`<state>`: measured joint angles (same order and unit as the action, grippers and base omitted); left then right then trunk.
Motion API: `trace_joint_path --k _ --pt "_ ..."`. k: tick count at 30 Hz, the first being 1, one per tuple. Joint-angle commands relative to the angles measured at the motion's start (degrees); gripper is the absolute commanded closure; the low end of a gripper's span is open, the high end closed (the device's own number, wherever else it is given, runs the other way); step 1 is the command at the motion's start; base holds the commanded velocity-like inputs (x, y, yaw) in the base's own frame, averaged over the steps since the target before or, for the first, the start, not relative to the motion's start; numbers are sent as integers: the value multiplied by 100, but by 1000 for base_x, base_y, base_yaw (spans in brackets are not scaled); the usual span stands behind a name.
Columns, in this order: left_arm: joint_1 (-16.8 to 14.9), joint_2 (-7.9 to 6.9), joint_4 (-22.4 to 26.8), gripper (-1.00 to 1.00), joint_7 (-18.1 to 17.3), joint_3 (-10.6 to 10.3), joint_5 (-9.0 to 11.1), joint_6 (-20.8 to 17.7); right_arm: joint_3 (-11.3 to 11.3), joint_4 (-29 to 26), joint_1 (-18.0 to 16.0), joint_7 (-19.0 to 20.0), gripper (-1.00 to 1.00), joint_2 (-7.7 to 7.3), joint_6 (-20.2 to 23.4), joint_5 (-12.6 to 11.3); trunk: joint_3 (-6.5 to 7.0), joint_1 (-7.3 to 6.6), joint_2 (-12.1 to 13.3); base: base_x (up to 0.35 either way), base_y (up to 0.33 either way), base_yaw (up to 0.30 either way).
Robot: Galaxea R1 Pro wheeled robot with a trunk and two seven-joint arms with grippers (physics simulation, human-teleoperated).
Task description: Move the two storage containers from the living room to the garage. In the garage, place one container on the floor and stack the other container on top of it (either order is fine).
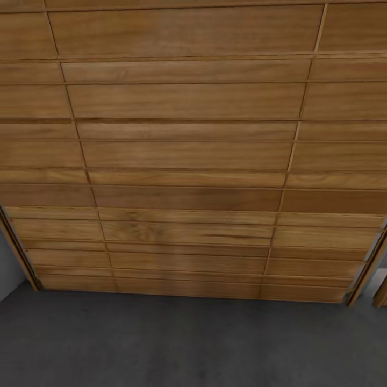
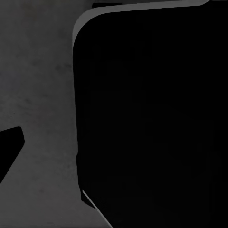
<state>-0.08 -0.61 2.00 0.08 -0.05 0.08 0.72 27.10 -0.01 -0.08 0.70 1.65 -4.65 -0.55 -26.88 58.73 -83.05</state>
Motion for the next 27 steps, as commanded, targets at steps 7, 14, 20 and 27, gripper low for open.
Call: trace_joint_path --k 7,14,20,27 --pt "-1 0 3 -100 1 -4 1 8 15 1 -1 -6 -100 2 -10 -6 -4 0 -2 0 0 278" --pt "-1 0 3 -100 1 8 1 8 15 1 -1 -16 -100 2 -2 -12 -4 0 -2 0 0 278" --pt "-1 0 3 -100 1 4 1 8 15 1 -1 -46 -100 2 -1 -12 -4 0 -2 0 0 278" --pt "-1 0 3 -100 1 6 1 8 14 1 -1 -52 -100 2 -4 -15 -4 0 -2 0 0 278"
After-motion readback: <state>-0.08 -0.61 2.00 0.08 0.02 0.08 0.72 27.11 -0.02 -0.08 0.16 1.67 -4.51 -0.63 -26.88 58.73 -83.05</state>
